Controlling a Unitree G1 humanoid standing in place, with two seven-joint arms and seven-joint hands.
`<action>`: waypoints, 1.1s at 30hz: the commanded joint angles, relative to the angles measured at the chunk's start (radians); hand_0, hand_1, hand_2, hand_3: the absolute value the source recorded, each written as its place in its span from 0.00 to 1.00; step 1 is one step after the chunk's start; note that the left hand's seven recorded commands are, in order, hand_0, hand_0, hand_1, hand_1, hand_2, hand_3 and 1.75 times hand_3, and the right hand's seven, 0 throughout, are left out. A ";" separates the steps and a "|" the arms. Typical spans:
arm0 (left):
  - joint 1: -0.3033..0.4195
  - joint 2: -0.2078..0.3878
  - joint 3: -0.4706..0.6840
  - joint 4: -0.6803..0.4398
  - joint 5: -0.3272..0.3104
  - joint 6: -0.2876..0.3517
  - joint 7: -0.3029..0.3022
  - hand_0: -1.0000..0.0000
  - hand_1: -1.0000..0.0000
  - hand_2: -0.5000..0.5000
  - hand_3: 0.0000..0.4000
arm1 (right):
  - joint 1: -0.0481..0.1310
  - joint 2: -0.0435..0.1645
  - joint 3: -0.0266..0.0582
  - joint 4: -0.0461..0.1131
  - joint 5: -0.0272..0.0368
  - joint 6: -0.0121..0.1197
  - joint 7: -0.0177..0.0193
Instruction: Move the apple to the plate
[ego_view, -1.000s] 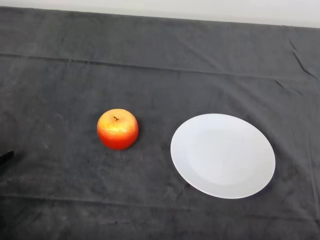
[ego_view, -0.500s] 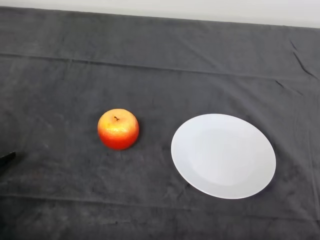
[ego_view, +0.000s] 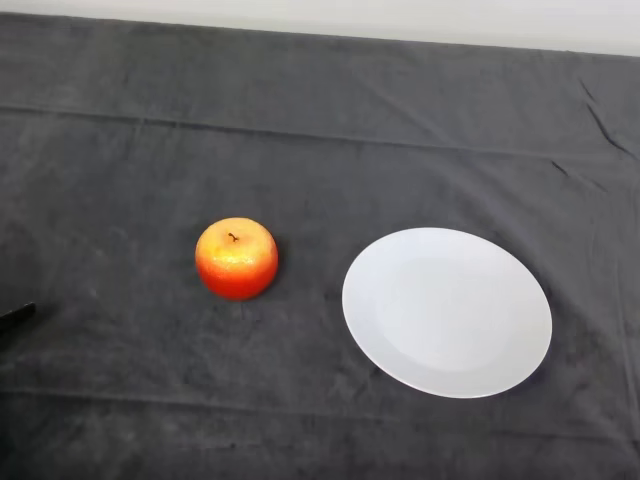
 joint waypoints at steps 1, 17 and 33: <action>-0.053 0.006 -0.003 -0.022 0.026 -0.033 -0.012 1.00 1.00 0.50 0.00 | 0.142 0.158 -0.0257 0.090 0.0151 0.043 0.0005; -0.102 0.014 -0.019 -0.012 0.071 -0.088 -0.031 1.00 1.00 0.50 0.00 | 0.142 0.158 -0.0257 0.091 0.0178 0.043 0.0034; -0.153 -0.032 -0.066 -0.014 0.135 -0.131 -0.022 1.00 1.00 0.50 0.00 | 0.142 0.158 -0.0248 0.092 0.0198 0.043 0.0045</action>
